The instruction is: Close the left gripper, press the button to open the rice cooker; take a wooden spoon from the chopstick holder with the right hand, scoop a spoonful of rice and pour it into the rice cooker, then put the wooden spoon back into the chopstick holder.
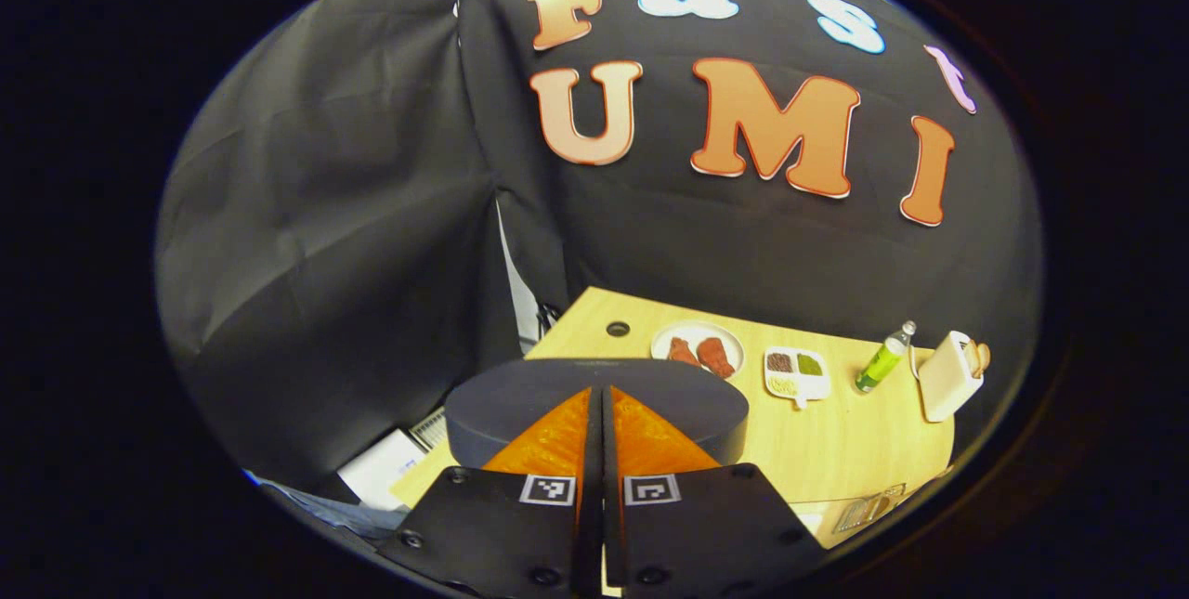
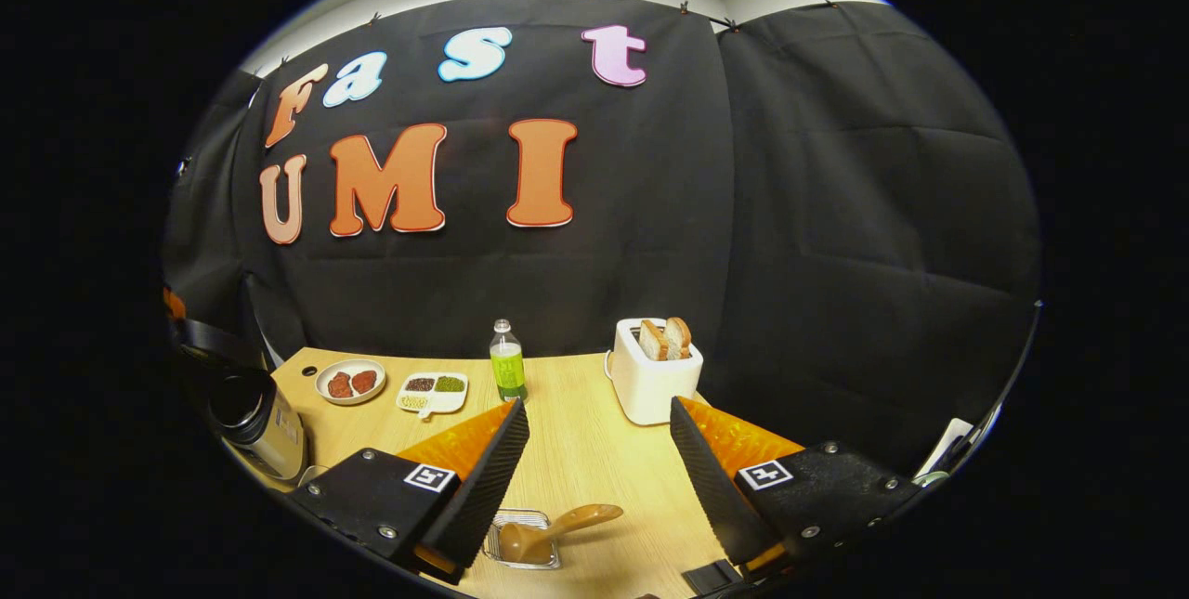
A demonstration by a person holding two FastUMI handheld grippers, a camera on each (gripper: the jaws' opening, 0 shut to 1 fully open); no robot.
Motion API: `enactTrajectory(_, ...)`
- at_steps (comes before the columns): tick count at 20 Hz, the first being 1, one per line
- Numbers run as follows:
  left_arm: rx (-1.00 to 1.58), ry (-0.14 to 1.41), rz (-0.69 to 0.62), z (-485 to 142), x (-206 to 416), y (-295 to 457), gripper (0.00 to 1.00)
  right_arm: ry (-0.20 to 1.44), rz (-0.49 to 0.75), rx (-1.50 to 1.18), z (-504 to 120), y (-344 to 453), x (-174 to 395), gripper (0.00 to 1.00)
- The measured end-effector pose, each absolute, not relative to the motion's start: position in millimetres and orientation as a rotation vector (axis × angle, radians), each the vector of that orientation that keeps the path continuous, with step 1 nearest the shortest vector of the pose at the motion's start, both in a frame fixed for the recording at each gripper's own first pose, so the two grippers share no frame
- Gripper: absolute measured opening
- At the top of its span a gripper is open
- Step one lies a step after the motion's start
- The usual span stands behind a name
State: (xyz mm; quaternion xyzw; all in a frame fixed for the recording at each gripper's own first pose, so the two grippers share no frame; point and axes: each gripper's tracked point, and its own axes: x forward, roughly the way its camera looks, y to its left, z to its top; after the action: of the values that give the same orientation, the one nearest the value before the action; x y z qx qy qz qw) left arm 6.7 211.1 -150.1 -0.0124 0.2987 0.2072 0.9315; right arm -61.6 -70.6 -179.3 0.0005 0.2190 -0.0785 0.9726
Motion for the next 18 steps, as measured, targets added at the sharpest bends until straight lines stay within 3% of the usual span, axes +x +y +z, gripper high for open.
enactTrajectory(4,0.093,0.412,0.409,-93.3,16.1,203.9,0.06,0.472,-0.179,0.011,-191.4,-78.6,-67.4,0.95)
enactTrajectory(6,0.107,0.339,0.374,-74.5,14.8,182.3,0.01,0.508,-0.178,0.025,-202.5,-78.4,-70.5,0.95)
enactTrajectory(9,0.112,0.297,0.279,-65.9,15.0,149.4,0.17,0.548,-0.185,0.031,-218.5,-80.2,-76.0,0.95)
enactTrajectory(14,0.099,0.274,0.232,-61.0,11.8,126.0,0.85,0.629,-0.173,0.069,-249.8,-73.1,-84.5,0.95)
enactTrajectory(15,0.097,0.269,0.239,-60.0,9.3,125.9,0.80,0.646,-0.172,0.079,-256.9,-70.9,-87.3,0.95)
enactTrajectory(17,0.097,0.257,0.251,-55.9,5.2,126.7,0.94,0.689,-0.174,0.098,-272.9,-69.4,-90.2,0.95)
enactTrajectory(18,0.102,0.249,0.257,-53.3,3.8,127.7,0.81,0.705,-0.175,0.114,-280.8,-68.9,-92.5,0.95)
